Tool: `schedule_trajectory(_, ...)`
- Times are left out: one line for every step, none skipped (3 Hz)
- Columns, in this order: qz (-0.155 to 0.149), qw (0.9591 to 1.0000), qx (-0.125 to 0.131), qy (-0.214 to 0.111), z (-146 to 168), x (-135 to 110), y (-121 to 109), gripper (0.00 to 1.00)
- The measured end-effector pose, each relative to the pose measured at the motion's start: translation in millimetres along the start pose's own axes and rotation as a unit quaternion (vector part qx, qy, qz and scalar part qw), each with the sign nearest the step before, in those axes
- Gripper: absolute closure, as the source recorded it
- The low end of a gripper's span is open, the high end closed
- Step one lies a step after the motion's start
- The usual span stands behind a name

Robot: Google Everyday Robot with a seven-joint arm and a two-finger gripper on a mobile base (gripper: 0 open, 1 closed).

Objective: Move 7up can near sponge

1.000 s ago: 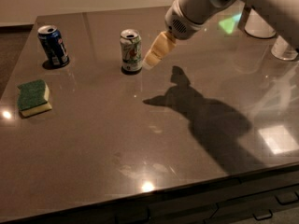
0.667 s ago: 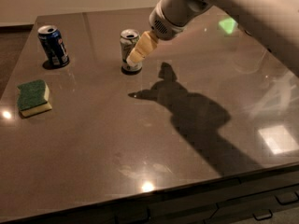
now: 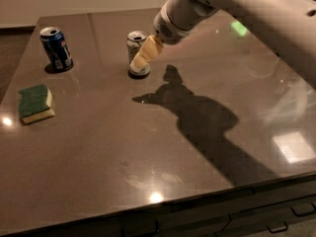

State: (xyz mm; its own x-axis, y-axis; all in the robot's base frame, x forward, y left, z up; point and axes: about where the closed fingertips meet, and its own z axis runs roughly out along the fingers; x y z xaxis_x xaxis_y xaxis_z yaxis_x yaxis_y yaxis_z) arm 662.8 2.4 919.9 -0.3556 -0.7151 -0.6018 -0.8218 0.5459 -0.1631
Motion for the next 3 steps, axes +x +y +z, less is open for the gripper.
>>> schedule_trajectory(0.006, 0.9999, -0.006, -0.012, 12.7, -8.0, -1.4, 0.0)
schedule_trajectory(0.017, 0.9995, -0.014, -0.022, 25.0, -14.0, -2.4, 0.0)
schedule_trajectory(0.027, 0.9989, -0.022, -0.03, 36.2, -19.9, -4.3, 0.0)
